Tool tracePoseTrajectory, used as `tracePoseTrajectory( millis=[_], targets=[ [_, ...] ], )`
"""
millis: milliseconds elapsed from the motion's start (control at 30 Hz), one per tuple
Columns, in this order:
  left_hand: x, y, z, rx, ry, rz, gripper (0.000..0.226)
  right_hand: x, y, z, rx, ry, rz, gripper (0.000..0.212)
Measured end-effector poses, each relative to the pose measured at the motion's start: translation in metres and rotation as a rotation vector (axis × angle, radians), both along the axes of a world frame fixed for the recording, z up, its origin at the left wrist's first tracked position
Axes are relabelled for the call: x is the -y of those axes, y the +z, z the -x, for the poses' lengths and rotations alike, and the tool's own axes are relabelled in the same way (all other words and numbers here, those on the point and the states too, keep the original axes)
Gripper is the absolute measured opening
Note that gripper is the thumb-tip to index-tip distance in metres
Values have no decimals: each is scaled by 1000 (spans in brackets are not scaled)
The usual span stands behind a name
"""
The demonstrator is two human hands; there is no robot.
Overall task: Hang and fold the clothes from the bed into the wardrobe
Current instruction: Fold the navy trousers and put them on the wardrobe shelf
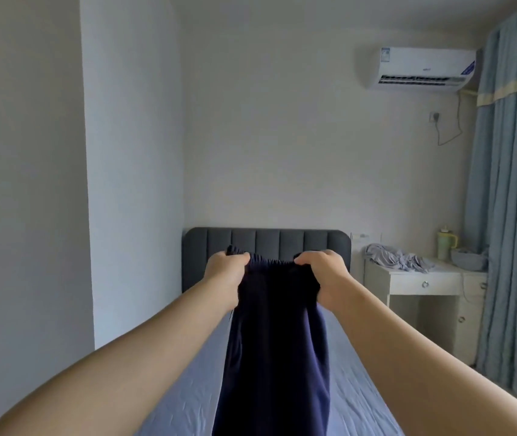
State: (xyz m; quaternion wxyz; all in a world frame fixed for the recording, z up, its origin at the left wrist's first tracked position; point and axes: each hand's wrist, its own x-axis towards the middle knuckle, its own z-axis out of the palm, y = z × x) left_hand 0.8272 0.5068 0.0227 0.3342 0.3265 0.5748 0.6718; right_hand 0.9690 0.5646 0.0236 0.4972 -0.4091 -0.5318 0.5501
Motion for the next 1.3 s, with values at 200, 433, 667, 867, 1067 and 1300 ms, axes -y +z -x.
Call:
tracePoseTrajectory(
  millis=[200, 433, 667, 867, 1067, 1300],
  targets=[
    [2, 7, -15, -130, -35, -127, 17, 25, 15, 21, -198, 267, -78, 1],
    [22, 3, -9, -252, -364, -349, 11, 25, 7, 14, -314, 503, -68, 41],
    [23, 1, 3, -128, -86, -254, 28, 22, 2, 7, 209, 136, -519, 34],
    [30, 10, 21, -113, -401, -270, 40, 12, -12, -10, 93, 327, -293, 67],
    [28, 5, 30, -57, -496, -170, 33, 8, -10, -12, 11, 328, -191, 24],
    [40, -7, 31, 39, -765, -103, 32, 11, 1, -14, -214, 379, -71, 21]
  ],
)
